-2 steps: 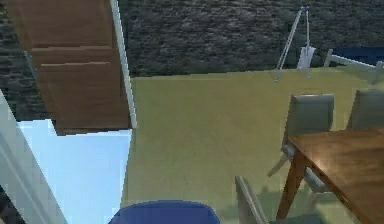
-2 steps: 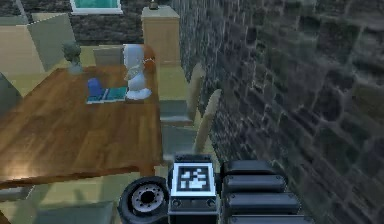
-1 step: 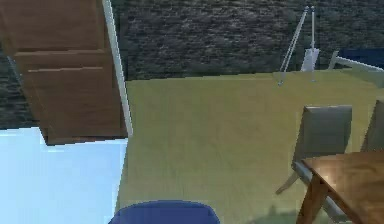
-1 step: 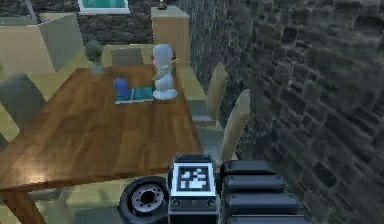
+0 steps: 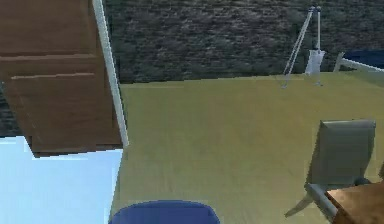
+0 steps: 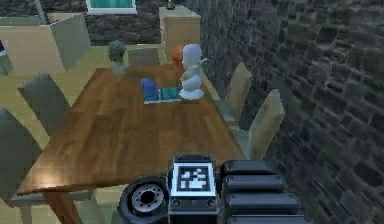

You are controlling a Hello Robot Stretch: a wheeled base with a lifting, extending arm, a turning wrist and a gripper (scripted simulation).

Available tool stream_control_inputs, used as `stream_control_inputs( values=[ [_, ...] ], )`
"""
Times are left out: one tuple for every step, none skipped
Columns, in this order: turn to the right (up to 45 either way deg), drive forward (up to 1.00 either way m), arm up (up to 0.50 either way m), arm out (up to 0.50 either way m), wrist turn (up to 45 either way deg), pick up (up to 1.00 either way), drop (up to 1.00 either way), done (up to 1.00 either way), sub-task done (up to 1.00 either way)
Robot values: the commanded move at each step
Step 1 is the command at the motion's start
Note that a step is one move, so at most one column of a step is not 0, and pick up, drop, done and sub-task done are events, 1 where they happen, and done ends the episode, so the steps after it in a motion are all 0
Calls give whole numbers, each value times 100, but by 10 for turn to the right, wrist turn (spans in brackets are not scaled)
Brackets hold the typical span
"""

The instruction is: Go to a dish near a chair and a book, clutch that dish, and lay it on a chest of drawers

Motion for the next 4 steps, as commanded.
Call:
stream_control_inputs(
  values=[
    [-180,0,0,0,0,0,0,0,0],
    [0,40,0,0,0,0,0,0,0],
    [450,0,0,0,0,0,0,0,0],
    [60,0,0,0,0,0,0,0,0]
  ],
)
